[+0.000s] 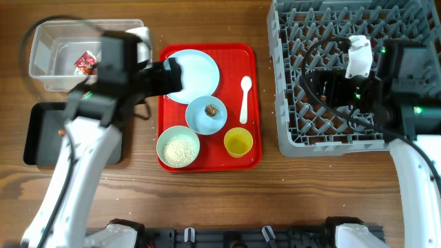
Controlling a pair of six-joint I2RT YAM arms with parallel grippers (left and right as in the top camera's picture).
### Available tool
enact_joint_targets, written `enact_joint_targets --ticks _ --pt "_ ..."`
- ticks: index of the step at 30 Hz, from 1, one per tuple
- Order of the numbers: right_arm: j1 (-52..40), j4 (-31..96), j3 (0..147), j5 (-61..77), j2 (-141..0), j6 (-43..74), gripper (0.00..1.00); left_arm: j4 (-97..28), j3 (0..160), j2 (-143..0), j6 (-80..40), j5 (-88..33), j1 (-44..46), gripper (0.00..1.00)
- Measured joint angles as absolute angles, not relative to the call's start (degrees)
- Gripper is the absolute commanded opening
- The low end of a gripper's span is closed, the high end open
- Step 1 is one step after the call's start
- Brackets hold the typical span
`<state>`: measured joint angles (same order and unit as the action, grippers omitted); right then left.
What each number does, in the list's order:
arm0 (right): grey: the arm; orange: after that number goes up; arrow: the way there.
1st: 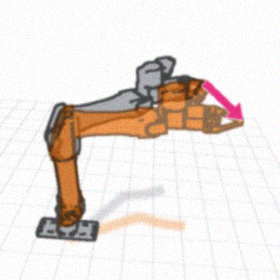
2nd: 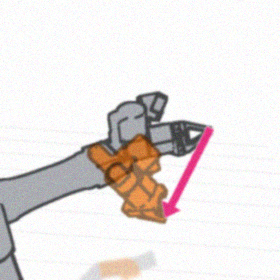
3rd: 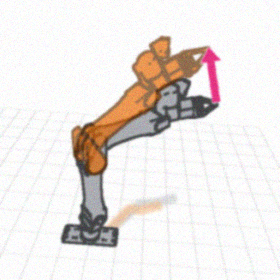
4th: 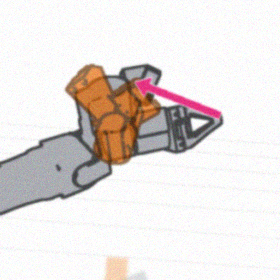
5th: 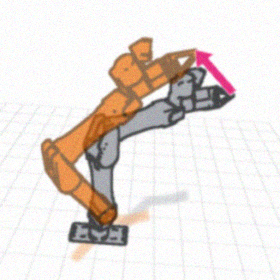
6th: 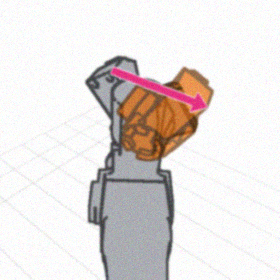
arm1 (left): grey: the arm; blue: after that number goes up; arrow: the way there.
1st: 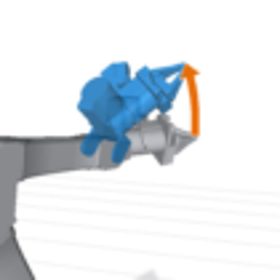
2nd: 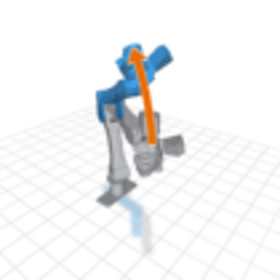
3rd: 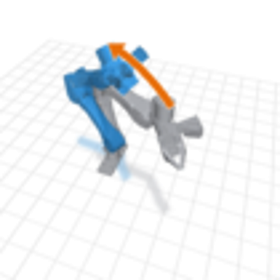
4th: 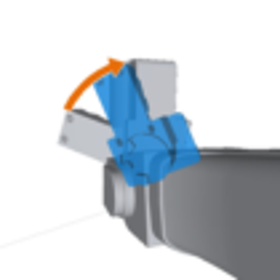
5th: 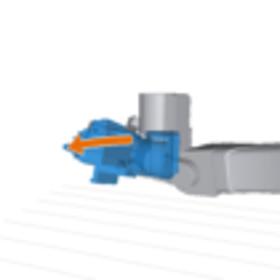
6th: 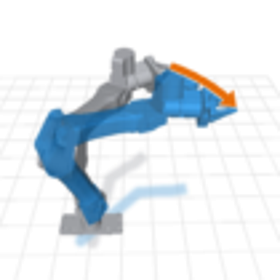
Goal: Sort waste into correct bins and load items into the dishwasher rack
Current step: 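Reach the left gripper to the blue bowl and grasp its rim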
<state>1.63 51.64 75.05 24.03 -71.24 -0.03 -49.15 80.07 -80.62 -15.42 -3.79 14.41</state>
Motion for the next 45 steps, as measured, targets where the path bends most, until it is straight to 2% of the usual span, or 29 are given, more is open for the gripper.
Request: enact_joint_targets --ticks 8,14,20,27,31,33,35,40,45 --pt "1.6 53.1 75.1 24.0 -70.2 0.0 1.0 -50.2 80.8 -97.5 -11.5 -2.8 20.0 0.99" --pt "1.6 53.6 75.1 24.0 -71.8 0.0 1.0 -50.5 80.8 -100.7 -8.4 -2.8 21.3 0.96" --pt "1.6 54.1 75.1 24.0 -74.7 0.0 1.0 -52.9 80.8 -103.6 -2.7 -4.5 21.9 0.87" --pt "1.6 54.0 75.1 24.0 -75.0 0.0 1.0 -54.3 80.8 -103.6 6.2 -5.8 31.0 0.79" --pt "1.6 54.0 75.1 24.0 -75.0 0.0 1.0 -47.1 80.8 -103.9 3.2 -5.9 32.6 0.68" --pt "1.6 54.0 75.1 24.0 -75.0 0.0 1.0 -44.4 80.8 -104.7 -0.5 -5.9 32.7 0.57" --pt "1.6 54.0 75.1 24.0 -75.0 0.0 1.0 -42.3 80.8 -105.8 -4.9 -5.8 33.1 0.55" --pt "1.6 54.0 75.1 24.0 -75.0 0.0 1.0 -42.3 80.8 -109.1 -13.8 -4.0 35.2 0.48" --pt "1.6 54.1 75.1 24.0 -75.0 0.0 1.0 -42.7 80.8 -114.5 -19.2 -1.9 35.9 0.29"
